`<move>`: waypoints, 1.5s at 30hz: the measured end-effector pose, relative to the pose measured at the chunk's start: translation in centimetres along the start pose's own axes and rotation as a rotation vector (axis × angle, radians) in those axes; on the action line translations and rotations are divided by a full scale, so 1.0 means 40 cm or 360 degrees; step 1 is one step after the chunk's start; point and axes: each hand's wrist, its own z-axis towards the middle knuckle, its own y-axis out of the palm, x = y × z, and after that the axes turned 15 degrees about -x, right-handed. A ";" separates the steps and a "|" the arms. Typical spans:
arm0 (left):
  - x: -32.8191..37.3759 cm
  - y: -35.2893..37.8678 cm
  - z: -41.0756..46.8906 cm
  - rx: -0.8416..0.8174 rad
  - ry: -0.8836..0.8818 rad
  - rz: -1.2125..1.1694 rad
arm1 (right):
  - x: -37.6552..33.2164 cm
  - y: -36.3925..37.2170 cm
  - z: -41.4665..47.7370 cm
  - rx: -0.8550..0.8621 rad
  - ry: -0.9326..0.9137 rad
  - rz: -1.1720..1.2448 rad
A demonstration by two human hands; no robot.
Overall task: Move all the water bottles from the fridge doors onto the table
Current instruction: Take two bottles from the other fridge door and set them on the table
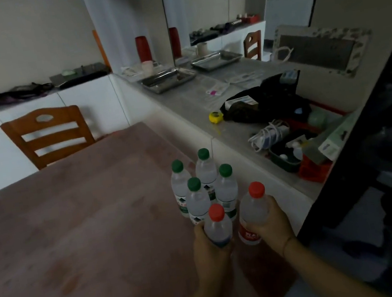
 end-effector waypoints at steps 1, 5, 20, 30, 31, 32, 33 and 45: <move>-0.001 0.007 0.003 0.0034 -0.0013 -0.0004 | 0.011 0.001 0.012 -0.0004 0.0004 0.0039; -0.011 0.028 0.015 0.0121 -0.0075 -0.0019 | 0.032 0.009 0.027 -0.0039 -0.0036 0.0128; -0.023 0.036 0.025 0.0115 -0.0023 0.0074 | 0.053 0.021 0.038 -0.0159 -0.0126 0.0200; -0.023 -0.015 -0.002 -0.0088 0.0209 0.0161 | 0.053 -0.006 -0.054 0.0008 -0.0066 0.0210; -0.020 -0.025 -0.009 -0.0101 0.0247 0.0160 | 0.051 -0.008 -0.077 0.0074 -0.0068 0.0198; -0.020 -0.037 -0.017 -0.0112 0.0278 0.0157 | 0.048 -0.008 -0.102 0.0148 -0.0079 0.0180; -0.017 -0.048 -0.028 -0.0121 0.0310 0.0151 | 0.043 -0.006 -0.130 0.0225 -0.0096 0.0169; -0.017 -0.149 -0.306 -0.0424 0.0505 0.0325 | -0.010 0.145 -0.577 0.0763 -0.0053 0.0188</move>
